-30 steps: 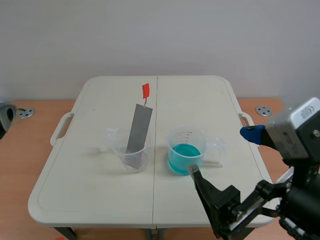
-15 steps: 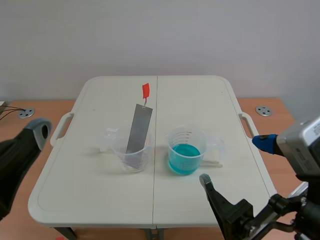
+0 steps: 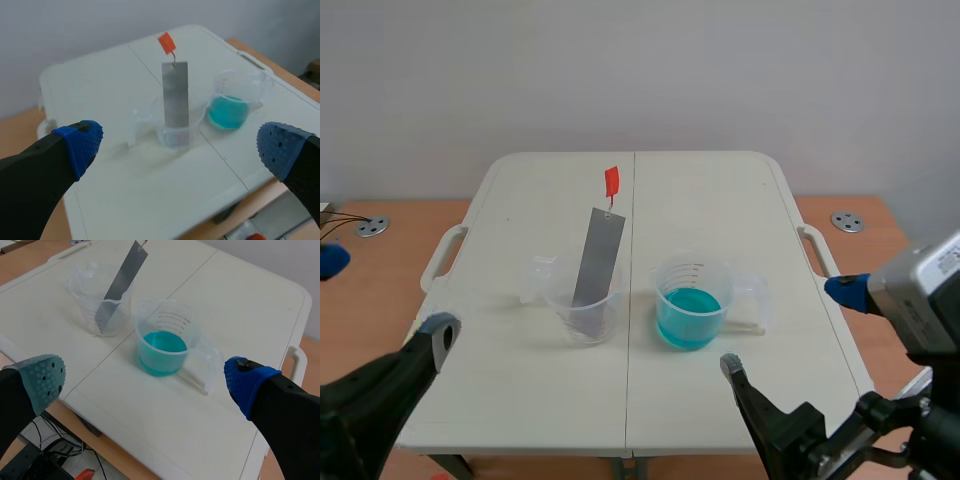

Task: Hold the metal plate by the orange handle, dip it into the blue solution, take it out and point at it, then put the plate back in the beaker on the left.
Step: 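Return to the home posture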

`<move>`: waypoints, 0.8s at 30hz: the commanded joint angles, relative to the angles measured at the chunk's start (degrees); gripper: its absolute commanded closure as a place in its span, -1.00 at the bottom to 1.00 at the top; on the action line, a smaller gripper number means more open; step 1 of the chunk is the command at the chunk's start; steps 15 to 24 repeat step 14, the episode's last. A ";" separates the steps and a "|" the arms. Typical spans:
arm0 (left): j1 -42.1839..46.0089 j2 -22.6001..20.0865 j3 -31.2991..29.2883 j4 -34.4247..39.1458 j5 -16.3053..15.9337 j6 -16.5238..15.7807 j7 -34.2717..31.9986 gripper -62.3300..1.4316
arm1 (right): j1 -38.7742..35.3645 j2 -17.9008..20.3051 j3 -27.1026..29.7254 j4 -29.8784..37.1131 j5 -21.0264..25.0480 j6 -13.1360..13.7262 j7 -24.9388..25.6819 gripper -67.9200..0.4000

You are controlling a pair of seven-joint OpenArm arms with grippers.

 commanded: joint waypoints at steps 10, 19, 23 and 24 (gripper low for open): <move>-1.09 -0.33 0.17 -1.03 0.74 -0.07 -0.96 -1.00 | 0.20 0.15 0.48 0.59 0.20 -0.04 0.81 -0.96; -1.09 -0.33 0.17 -1.03 0.74 -0.07 -0.98 -1.00 | 0.20 0.15 0.48 0.59 0.20 -0.04 0.44 -0.96; -1.09 -0.33 0.17 -1.03 0.74 -0.07 -0.98 -1.00 | 0.20 0.15 0.48 0.59 0.20 -0.04 0.44 -0.96; -1.09 -0.33 0.17 -1.03 0.74 -0.07 -0.98 -1.00 | 0.20 0.15 0.48 0.59 0.20 -0.04 0.44 -0.96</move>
